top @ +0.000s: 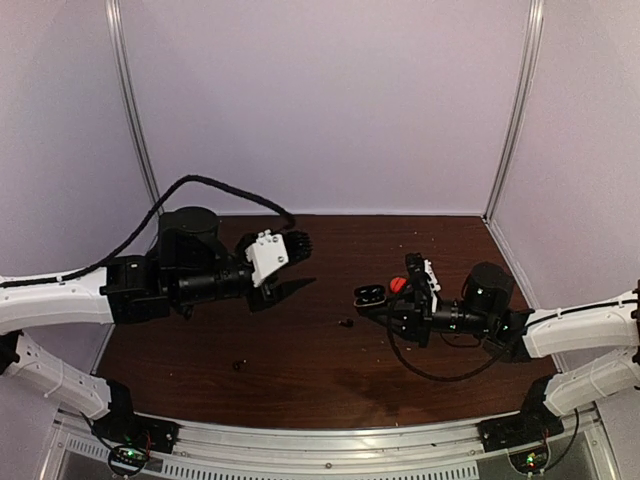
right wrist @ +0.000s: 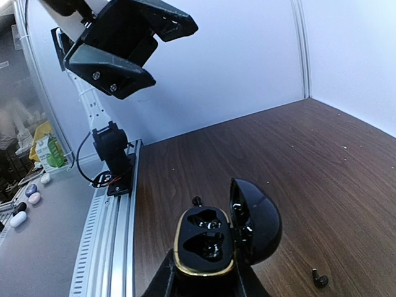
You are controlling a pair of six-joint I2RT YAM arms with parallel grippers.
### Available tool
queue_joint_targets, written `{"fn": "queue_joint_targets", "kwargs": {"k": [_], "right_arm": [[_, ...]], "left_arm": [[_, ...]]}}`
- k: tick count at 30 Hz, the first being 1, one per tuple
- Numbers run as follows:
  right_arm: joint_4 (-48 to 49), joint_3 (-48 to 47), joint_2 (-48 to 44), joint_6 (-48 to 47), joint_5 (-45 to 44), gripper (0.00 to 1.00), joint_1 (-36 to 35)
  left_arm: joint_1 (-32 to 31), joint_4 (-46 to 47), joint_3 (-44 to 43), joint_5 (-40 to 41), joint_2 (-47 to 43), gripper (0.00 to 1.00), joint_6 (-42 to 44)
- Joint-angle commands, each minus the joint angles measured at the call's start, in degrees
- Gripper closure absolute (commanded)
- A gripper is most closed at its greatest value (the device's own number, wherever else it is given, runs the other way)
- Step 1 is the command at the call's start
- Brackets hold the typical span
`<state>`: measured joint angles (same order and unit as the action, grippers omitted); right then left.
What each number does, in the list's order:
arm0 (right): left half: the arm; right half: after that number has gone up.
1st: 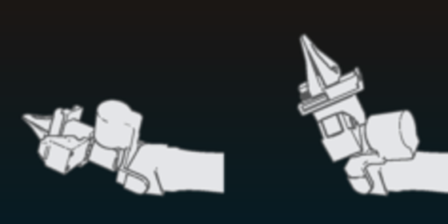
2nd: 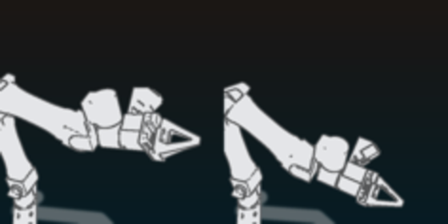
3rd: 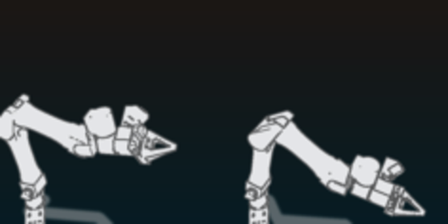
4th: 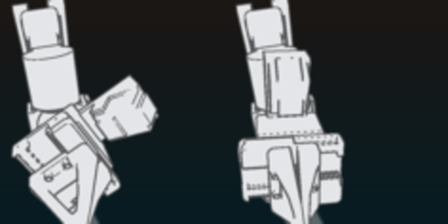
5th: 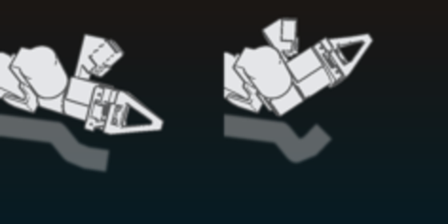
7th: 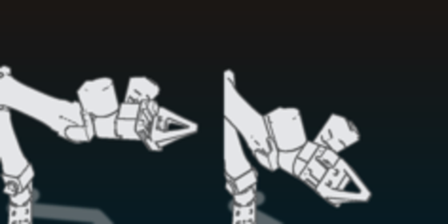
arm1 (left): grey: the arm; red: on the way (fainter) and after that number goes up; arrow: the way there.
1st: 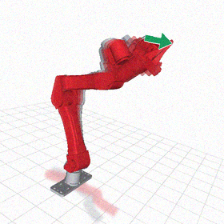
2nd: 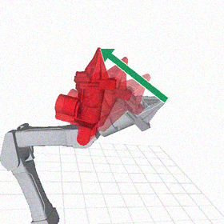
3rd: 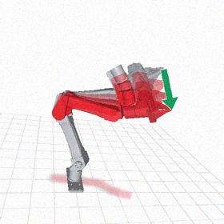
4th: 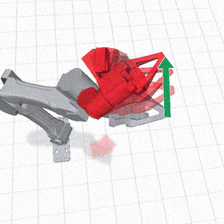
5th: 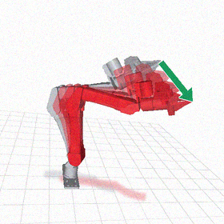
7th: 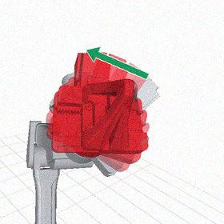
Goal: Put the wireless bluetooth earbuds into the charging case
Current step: Move the left earbud to the center of the board.
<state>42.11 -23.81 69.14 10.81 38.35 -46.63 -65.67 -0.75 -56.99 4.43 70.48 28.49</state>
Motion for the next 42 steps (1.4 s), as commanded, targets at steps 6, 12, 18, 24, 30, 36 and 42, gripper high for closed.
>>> {"fn": "queue_joint_targets", "kwargs": {"k": [6,12,18,24,30,36,42], "right_arm": [[-0.53,0.92,-3.53,1.51,-4.95,1.0,3.15],[-0.49,1.12,-3.58,1.23,-4.67,1.0,3.56],[-0.09,1.39,-3.2,1.18,-3.83,1.0,3.96],[0.83,1.51,-2.49,1.35,-3.72,1.0,4.08],[0.34,1.14,-2.18,1.19,-3.76,1.0,4.04],[-0.08,0.98,-2.26,0.87,-3.95,1.0,4.18],[-0.62,1.03,-2.6,0.51,-4.04,1.0,4.26]], "left_arm": [[13.66,-23.98,1.21,-8.45,2.04,0.46,-54.26],[13.82,-21.89,15.12,-11.57,-4.06,0.52,-73.22],[13.73,-22.55,29.35,-7.58,-15.31,0.56,-84.91],[13.74,-18.64,34.03,-6.35,-13.78,0.55,-86.84],[13.65,-12.7,35.15,-5.27,-9.41,0.55,-86.11],[13.7,-7.71,34.97,-0.31,-3.24,0.59,-86.19],[13.72,-6.32,33.89,2.95,-0.09,0.77,-84.53]]}}
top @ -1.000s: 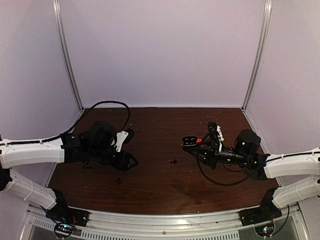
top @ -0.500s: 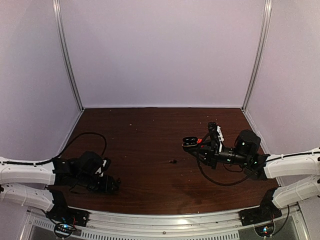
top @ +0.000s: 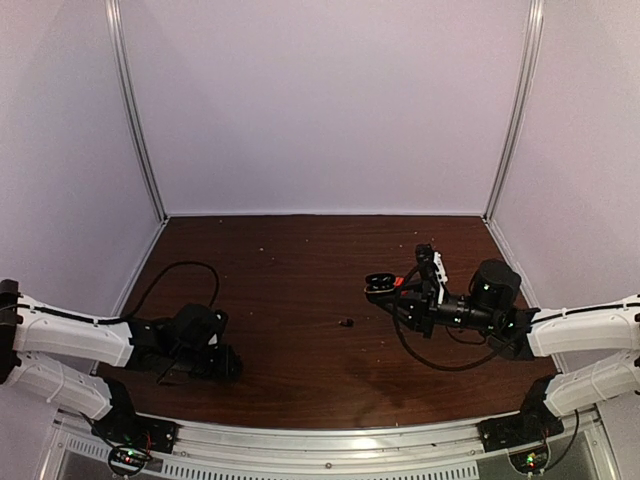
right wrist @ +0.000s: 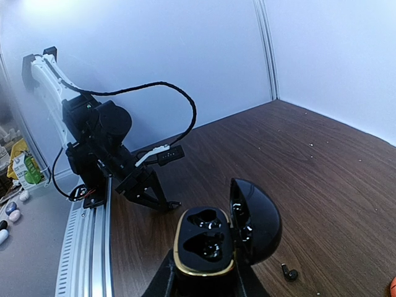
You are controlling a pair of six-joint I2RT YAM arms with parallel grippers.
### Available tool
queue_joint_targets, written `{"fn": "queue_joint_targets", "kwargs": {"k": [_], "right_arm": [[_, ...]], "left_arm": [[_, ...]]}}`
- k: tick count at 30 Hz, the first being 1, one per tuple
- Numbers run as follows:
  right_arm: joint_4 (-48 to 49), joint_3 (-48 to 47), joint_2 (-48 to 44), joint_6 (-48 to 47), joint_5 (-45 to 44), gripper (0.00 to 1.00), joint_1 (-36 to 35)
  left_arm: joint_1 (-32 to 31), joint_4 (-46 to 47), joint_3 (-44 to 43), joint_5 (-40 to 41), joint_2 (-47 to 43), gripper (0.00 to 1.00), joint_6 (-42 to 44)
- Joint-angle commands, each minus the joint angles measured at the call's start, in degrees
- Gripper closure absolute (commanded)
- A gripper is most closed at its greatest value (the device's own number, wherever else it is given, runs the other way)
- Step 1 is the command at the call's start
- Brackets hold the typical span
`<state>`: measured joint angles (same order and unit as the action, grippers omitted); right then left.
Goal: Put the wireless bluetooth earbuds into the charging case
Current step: Move the left earbud to the center of the board.
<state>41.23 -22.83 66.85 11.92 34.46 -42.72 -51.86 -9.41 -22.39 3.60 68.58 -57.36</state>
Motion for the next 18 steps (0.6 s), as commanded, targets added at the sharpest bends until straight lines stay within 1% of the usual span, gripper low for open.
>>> {"fn": "queue_joint_targets", "kwargs": {"k": [1,9,18], "right_arm": [[0.21,0.06,-0.31,-0.59,-0.15,1.0,0.36],[-0.43,0.14,-0.58,-0.93,-0.26,1.0,0.44],[-1.17,0.59,-1.56,-1.09,-0.52,1.0,0.71]], "left_arm": [[-0.09,3.02,-0.92,4.07,2.22,0.77,1.96],[0.09,3.8,-5.5,5.5,9.41,0.78,8.42],[1.0,3.63,-16.66,4.47,20.83,0.8,24.96]]}}
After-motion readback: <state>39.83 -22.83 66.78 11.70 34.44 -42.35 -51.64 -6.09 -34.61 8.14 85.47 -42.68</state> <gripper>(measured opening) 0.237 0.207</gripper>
